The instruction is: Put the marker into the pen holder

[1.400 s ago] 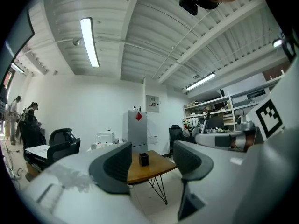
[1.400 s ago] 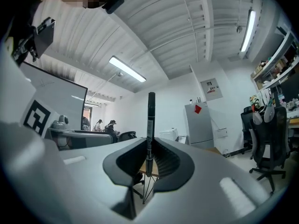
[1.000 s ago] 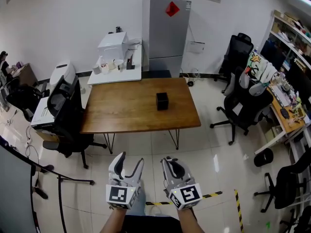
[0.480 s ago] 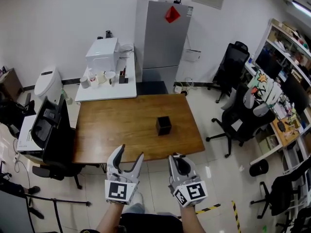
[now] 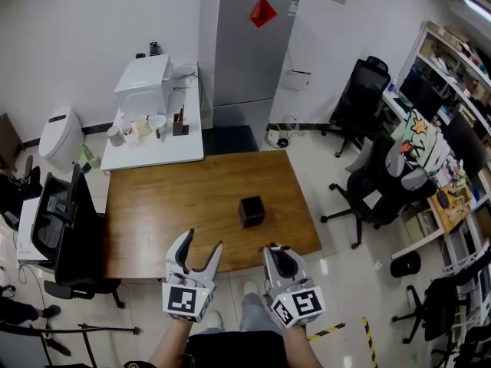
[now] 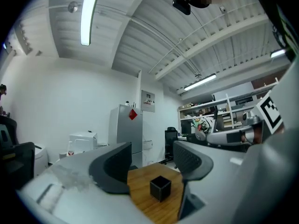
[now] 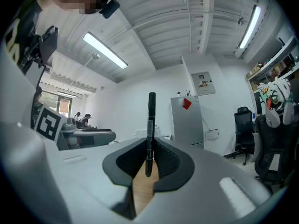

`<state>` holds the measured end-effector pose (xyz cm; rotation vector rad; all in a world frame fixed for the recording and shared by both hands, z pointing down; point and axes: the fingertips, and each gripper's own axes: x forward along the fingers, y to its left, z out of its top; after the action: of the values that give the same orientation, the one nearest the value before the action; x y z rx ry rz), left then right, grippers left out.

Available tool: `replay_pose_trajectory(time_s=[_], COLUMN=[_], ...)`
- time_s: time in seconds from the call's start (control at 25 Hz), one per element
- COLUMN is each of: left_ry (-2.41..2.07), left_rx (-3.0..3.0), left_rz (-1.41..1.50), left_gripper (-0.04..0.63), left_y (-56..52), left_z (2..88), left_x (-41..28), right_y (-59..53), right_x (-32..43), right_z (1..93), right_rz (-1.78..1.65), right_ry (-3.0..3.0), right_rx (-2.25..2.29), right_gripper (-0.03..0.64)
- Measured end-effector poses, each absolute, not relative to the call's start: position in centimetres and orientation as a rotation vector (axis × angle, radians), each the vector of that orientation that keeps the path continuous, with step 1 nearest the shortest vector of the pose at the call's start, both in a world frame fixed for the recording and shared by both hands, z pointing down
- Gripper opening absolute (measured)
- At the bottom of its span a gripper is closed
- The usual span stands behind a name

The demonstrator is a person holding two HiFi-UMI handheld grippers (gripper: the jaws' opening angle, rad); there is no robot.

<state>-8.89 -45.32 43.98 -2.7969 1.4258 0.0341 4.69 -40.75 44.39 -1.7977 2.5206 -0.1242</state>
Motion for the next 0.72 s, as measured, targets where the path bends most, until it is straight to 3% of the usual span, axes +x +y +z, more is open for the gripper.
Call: replay_pose_trajectory(time_s=[0.36,0.72], left_ry=[1.494,1.602], left_rx=[-2.745,-2.706], left_rz=[0.019,-0.013], left_gripper=[0.278,0.278], left_y=[-55.1,-61.3], left_z=[43.7,45.0], left_x=[-2.6,0.6], right_y=[-51.9,-57.7], right_x=[11.6,15.1], right_z=[43.4,48.2], right_rz=[-0.094,-0.256], right_ry=[2.577,2.685], right_rx=[-1.689,-1.581], right_gripper=[0.048,0.049])
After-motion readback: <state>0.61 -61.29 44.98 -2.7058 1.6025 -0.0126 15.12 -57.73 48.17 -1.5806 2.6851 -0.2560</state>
